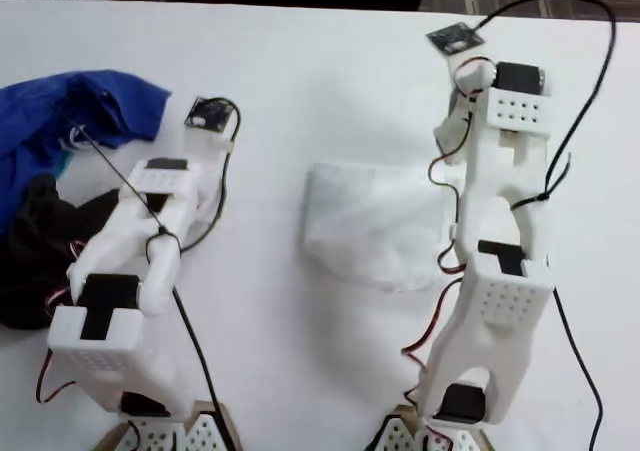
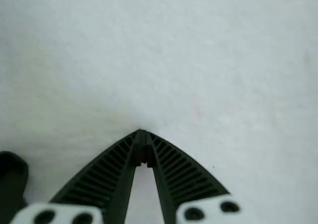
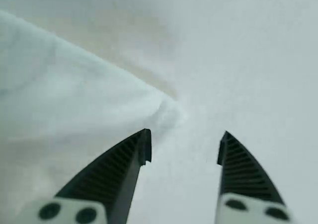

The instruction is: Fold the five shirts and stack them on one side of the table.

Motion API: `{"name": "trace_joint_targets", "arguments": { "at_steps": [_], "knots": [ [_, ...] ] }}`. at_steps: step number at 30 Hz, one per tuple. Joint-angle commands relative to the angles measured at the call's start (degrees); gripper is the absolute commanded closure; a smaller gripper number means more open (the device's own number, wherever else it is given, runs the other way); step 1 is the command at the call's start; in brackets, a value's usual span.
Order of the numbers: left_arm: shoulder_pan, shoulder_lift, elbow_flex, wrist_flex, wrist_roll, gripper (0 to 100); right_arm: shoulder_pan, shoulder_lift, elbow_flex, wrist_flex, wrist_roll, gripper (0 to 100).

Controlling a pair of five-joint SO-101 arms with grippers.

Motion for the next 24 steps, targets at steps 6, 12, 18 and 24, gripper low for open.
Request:
{"name": "trace_joint_targets", "arguments": {
  "at_steps": [6, 12, 18, 24],
  "knots": [
    [-0.1, -2.0, -0.3, -0.5, -0.4, 97, -12.2, -14.7, 25.1, 1.8, 0.4, 97.7],
    [-0.1, -2.5, -0.4, -0.1, -0.2, 97, -7.1, -26.0, 46.3, -9.5, 0.4, 97.8],
    [0.9, -2.5, -7.2, 5.2, 0.4, 97, -4.1, -33.1, 66.8, -23.4, 0.5, 97.8],
    [9.0, -2.1, -22.7, 18.9, 4.5, 97, -2.4, -33.5, 76.0, -33.6, 0.5, 97.8]
  ]
}}
